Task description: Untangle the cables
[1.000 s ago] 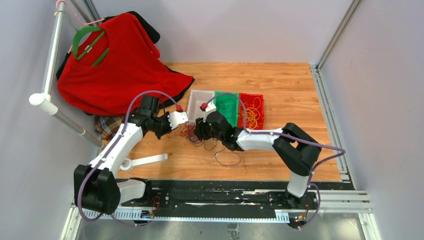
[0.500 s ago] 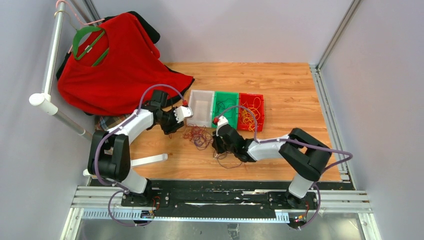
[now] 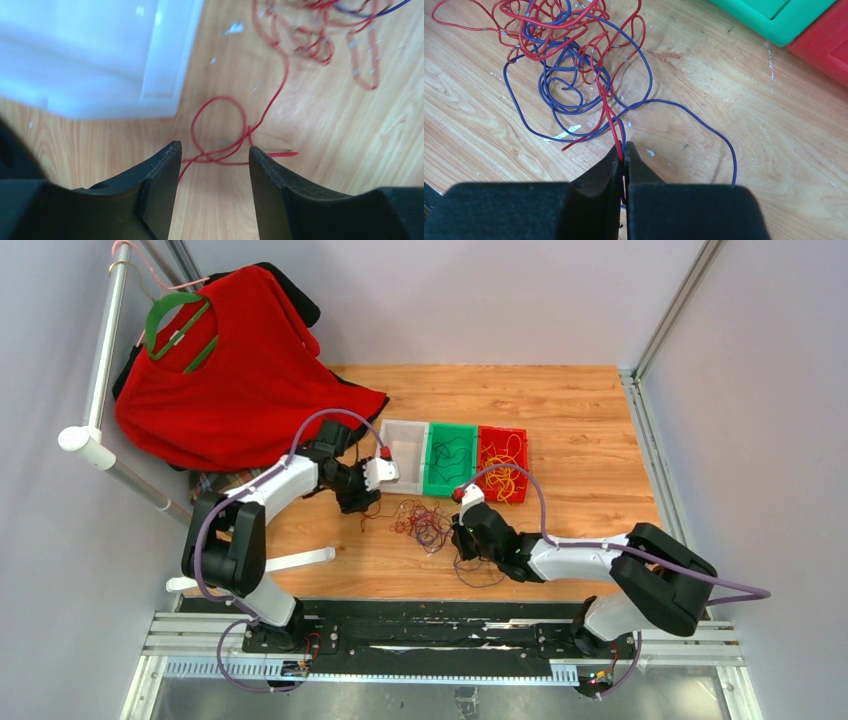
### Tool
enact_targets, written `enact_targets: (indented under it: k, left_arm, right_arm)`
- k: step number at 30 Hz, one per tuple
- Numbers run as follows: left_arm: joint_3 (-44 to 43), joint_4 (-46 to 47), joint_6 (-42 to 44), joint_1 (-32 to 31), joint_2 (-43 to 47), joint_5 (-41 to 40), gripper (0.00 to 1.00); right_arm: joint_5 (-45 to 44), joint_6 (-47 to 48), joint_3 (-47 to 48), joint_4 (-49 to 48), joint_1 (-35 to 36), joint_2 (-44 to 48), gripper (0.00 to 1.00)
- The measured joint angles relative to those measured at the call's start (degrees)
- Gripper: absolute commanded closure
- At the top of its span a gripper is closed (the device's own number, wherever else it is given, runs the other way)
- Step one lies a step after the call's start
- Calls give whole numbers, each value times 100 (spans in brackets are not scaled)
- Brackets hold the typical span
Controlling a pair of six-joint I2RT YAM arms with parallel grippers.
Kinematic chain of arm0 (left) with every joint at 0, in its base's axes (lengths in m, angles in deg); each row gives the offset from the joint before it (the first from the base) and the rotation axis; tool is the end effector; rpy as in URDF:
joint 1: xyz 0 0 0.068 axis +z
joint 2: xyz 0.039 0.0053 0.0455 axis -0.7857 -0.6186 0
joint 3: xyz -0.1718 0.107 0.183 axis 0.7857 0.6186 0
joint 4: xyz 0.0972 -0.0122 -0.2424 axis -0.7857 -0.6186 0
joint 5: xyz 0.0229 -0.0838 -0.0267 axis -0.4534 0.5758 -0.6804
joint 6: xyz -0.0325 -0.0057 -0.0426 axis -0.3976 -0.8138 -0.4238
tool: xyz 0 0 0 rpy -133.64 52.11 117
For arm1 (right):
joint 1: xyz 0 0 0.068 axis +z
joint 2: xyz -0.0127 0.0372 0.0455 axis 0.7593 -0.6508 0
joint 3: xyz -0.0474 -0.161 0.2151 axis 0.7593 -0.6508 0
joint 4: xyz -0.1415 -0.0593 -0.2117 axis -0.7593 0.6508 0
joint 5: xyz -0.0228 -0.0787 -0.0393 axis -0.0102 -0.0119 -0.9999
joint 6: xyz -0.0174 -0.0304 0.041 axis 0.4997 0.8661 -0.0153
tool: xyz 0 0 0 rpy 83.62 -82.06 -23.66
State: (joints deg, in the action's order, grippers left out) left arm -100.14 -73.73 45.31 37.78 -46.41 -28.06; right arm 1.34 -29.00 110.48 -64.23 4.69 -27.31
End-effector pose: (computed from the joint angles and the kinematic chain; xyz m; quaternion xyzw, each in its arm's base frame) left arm 0.2864 -0.0878 0.1928 0.5926 0.7488 -0.1386 0.2625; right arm 0.1616 0.2133 0.1533 -0.2113 0.8530 0.2320 0.4169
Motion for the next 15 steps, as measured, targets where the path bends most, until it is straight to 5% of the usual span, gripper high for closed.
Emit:
enact_targets:
  k: [6, 15]
  left_arm:
    - [7, 4, 28, -695, 109, -4, 43]
    - [9, 299, 109, -916, -138, -142, 43]
  right_arm:
    - [26, 15, 4, 26, 0, -109, 99]
    - [20, -2, 9, -26, 0, -160, 99]
